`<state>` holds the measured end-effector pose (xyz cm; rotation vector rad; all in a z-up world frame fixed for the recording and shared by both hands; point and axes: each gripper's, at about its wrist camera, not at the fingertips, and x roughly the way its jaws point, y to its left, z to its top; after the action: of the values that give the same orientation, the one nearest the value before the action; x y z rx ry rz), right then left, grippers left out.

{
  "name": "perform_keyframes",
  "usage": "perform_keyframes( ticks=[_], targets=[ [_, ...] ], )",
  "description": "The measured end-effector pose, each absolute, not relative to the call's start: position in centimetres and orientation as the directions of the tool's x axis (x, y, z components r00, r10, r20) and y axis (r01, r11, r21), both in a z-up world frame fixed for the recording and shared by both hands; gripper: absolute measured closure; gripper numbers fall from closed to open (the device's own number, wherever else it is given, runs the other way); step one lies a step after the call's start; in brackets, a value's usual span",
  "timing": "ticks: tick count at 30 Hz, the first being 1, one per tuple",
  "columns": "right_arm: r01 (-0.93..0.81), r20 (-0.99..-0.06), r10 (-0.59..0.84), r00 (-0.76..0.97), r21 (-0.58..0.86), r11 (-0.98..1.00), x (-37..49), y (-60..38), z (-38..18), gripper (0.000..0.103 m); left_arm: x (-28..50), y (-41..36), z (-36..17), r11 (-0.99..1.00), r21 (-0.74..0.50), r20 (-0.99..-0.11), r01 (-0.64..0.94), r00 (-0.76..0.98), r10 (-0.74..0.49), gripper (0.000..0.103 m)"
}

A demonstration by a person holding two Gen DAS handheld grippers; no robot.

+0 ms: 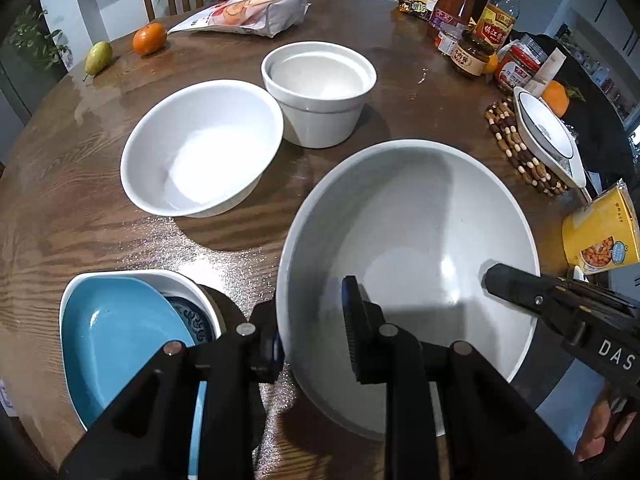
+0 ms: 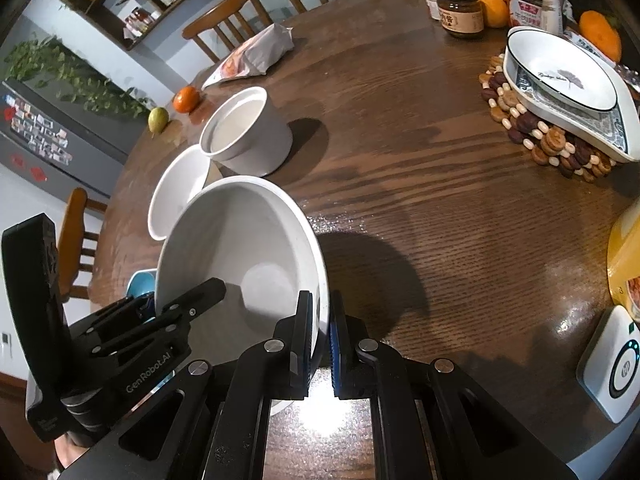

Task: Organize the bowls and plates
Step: 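Lift and carry the large white bowl with both tools beside the stack, then lower the large white bowl onto the table and open both tools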

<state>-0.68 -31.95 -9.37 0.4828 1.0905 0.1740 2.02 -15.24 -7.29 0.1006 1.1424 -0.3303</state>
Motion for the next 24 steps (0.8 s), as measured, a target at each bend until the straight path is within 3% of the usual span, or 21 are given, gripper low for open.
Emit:
perform_keyframes(
  ticks=[24],
  targets=[
    [0.090, -0.833, 0.321, 0.451, 0.401, 0.912, 0.3, -31.7, -10.0, 0.094, 3.0, -16.0, -8.6, 0.949, -0.072, -0.919, 0.308, 0.348, -0.183, 0.078]
  ],
)
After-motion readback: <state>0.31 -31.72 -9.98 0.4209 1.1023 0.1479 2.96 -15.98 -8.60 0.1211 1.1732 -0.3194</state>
